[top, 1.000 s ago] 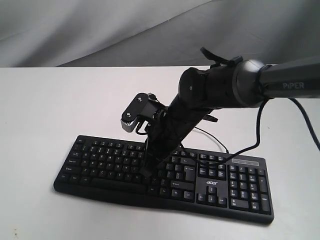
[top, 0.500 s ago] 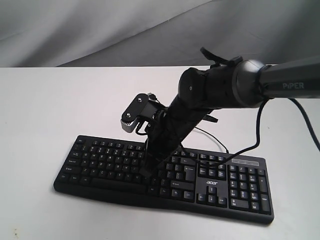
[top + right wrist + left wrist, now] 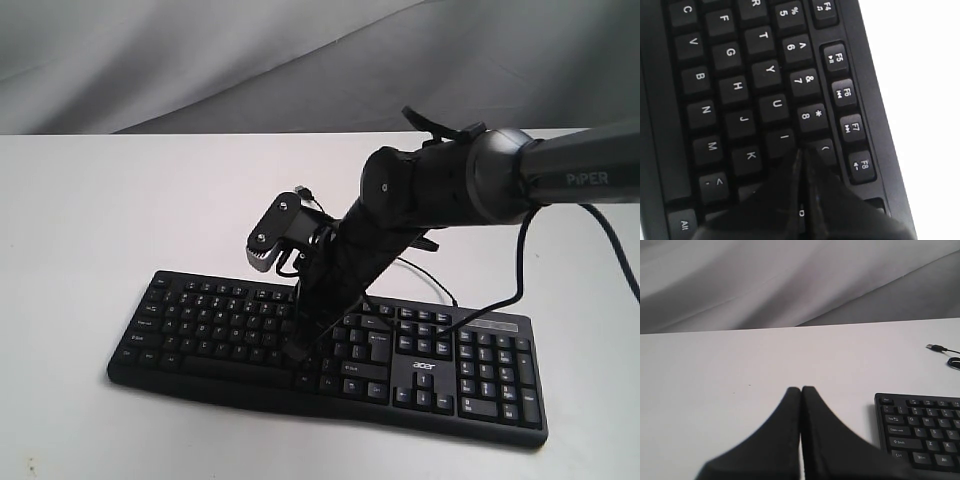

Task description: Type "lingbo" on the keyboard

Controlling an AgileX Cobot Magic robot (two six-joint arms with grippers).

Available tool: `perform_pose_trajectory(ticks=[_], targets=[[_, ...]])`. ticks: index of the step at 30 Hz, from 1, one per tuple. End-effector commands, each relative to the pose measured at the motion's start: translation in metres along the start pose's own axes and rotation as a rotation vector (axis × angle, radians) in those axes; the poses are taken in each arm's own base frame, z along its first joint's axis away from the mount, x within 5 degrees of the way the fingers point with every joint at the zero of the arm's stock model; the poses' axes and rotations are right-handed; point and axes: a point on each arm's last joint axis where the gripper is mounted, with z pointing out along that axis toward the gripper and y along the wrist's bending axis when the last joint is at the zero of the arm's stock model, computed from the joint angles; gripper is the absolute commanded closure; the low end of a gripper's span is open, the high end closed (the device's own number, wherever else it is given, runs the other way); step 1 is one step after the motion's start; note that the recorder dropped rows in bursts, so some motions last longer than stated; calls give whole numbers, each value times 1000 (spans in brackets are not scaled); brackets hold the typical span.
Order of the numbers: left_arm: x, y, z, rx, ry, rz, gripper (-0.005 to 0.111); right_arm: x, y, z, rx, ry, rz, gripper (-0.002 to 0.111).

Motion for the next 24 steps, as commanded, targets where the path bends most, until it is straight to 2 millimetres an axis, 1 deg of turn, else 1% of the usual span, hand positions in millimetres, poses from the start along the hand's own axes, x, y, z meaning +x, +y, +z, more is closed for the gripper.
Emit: perform_pose_trajectory(ticks=[1, 4, 10, 19, 24], targets=[[0, 0, 0, 0, -10, -2, 106, 1, -1, -2, 9, -2, -8, 108], [0, 0, 0, 0, -10, -2, 106, 1, 0, -2, 5, -3, -6, 108], [0, 0, 0, 0, -10, -2, 106, -4, 6, -9, -2, -17, -14, 108], [0, 0, 0, 0, -10, -2, 106, -4, 6, -8, -9, -20, -17, 108], [0, 0, 0, 0, -10, -2, 106, 0, 6, -5, 4, -20, -19, 108]])
